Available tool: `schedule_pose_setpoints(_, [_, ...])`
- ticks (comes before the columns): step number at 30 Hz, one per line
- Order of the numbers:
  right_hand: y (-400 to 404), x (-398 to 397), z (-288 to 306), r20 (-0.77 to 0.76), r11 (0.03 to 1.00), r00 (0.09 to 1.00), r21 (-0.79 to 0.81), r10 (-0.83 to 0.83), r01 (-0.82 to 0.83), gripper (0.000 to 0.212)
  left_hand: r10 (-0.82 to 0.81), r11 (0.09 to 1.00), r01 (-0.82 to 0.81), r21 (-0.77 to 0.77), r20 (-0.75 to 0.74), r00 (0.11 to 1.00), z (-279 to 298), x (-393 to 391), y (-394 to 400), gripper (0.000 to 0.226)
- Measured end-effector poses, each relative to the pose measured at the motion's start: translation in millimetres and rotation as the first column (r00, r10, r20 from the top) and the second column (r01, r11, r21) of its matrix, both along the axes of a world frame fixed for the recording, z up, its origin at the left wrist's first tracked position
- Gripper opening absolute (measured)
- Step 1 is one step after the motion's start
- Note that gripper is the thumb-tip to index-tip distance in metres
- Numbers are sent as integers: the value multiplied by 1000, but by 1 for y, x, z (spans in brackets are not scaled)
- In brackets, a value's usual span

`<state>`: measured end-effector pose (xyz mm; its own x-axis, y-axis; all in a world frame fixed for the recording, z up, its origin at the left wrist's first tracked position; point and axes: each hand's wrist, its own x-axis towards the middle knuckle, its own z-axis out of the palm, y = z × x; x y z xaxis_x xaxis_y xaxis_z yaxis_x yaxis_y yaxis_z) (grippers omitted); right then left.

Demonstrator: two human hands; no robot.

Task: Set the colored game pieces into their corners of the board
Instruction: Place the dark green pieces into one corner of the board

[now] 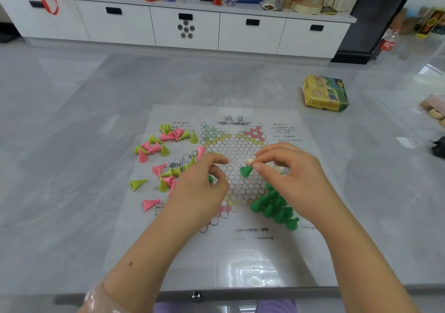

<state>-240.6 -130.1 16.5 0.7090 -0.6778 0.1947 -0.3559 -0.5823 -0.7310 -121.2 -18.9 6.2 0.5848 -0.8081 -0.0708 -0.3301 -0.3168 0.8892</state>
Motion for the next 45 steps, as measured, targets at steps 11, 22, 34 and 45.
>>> schedule_pose_setpoints(11, [-11, -8, -13, -302, 972, 950, -233, -76, 3, 7, 7, 998, -1, 69, -90, 996, -1, 1, 0, 33])
schedule_pose_setpoints(22, [-12, -7, -15, -340, 977, 935, -213, -98, 25, 7, -27, 999, 32, 33, -129, 991, 3, 0, 2, 11])
schedule_pose_setpoints(34, [-11, -8, -15, -377, 973, 922, -231, -92, 3, 8, 54, 998, -57, -20, -115, 992, 3, 3, 1, 6])
schedule_pose_setpoints(45, [-9, -6, -14, -400, 978, 911, -208, -97, 13, 9, 104, 995, -104, -1, -29, 994, -5, 8, 0, 15])
